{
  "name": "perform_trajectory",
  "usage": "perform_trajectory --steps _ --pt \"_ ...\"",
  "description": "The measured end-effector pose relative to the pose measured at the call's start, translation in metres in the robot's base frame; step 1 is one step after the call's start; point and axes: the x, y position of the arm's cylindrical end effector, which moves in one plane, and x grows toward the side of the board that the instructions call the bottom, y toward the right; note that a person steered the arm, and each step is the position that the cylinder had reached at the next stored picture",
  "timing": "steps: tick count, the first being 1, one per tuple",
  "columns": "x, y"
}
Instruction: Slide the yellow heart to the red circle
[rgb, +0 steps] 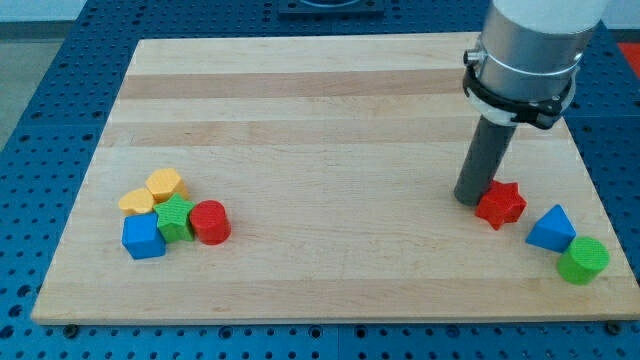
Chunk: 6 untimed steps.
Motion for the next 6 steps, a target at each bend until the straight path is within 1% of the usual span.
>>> perform_trajectory --steps 5,6 --pt "0.0 0.02" --pt "-0.012 -0.018"
